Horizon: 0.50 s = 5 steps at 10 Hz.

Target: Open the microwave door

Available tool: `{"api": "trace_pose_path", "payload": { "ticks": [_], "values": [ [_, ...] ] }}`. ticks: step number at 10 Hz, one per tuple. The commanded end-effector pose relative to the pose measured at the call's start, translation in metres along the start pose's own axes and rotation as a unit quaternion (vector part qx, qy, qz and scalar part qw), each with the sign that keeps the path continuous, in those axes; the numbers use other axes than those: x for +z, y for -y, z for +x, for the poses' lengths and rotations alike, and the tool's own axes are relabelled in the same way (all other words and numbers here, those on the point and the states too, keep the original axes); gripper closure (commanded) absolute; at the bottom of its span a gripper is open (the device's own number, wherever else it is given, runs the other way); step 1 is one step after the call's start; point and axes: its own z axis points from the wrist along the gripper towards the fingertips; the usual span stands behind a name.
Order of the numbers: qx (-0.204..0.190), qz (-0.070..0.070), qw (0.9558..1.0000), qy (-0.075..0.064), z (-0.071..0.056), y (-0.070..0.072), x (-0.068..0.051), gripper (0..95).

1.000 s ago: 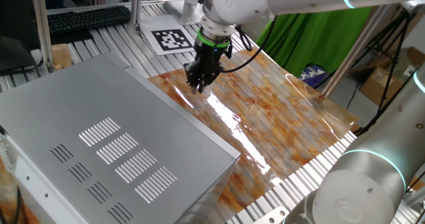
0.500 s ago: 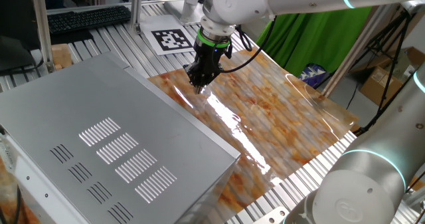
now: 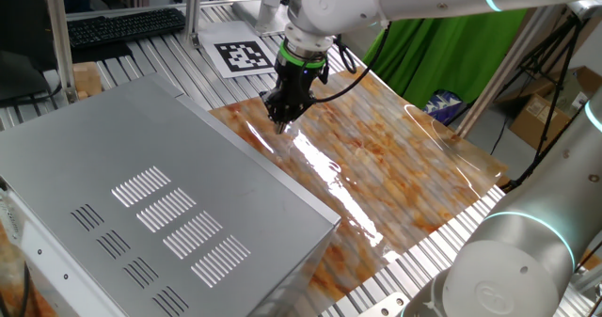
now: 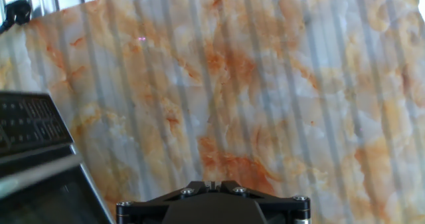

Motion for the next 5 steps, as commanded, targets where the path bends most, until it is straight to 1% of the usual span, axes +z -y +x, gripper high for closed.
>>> {"api": "trace_pose_path", "payload": {
  "ticks": [1, 2, 4, 5],
  "values": [
    [0.043, -0.002, 0.9991, -0.006, 0.000, -0.005, 0.004, 95.0],
    [0.064, -0.001, 0.9980, -0.006, -0.002, -0.011, 0.005, 95.0],
    [0.100, 0.001, 0.9950, -0.006, -0.005, -0.021, 0.003, 95.0],
    [0.124, 0.004, 0.9923, -0.004, -0.007, -0.028, 0.000, 95.0]
  ]
}}
